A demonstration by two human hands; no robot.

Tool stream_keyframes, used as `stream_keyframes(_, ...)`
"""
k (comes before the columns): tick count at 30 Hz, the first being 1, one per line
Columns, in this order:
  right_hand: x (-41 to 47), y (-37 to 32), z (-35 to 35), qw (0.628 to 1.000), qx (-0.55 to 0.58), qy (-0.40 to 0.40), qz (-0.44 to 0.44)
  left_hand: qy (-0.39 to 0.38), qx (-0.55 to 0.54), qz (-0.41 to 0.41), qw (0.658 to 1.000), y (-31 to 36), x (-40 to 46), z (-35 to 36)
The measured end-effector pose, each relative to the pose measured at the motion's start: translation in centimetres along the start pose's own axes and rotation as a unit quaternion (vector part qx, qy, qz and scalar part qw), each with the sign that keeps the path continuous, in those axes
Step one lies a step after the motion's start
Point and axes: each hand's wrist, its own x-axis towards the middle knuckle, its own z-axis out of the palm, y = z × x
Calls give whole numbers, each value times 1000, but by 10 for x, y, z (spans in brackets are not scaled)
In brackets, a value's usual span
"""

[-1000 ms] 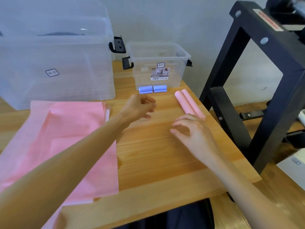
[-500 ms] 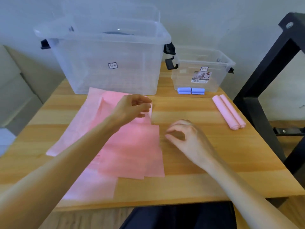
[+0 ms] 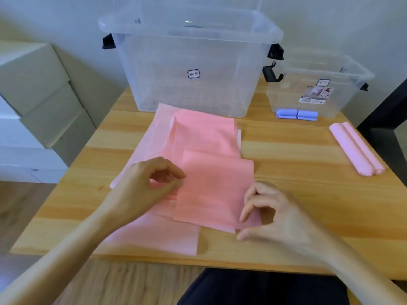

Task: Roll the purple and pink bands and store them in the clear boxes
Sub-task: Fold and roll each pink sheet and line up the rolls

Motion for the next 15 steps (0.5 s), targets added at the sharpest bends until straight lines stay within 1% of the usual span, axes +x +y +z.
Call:
stream_keyframes(2,-7,3,2,999,-13,-29,-1,-3,11,13,1000,-4,-16,-2)
stream_keyframes(7,-8,2,4,1000,-4,7,-1,-76,89,71,991,-16,-35,1)
stream_keyframes(10,-6,1,4,1000,-24,-2,-12,-58,125,108,985,-16,-38,9)
stream_keyframes(12,-7,4,6,999,-44,1,-23,-41,109,122,986,-13,-38,13)
stream_keyframes(15,-8,4,9,997,-58,26,-41,-30,79,112,990,-10,-39,13)
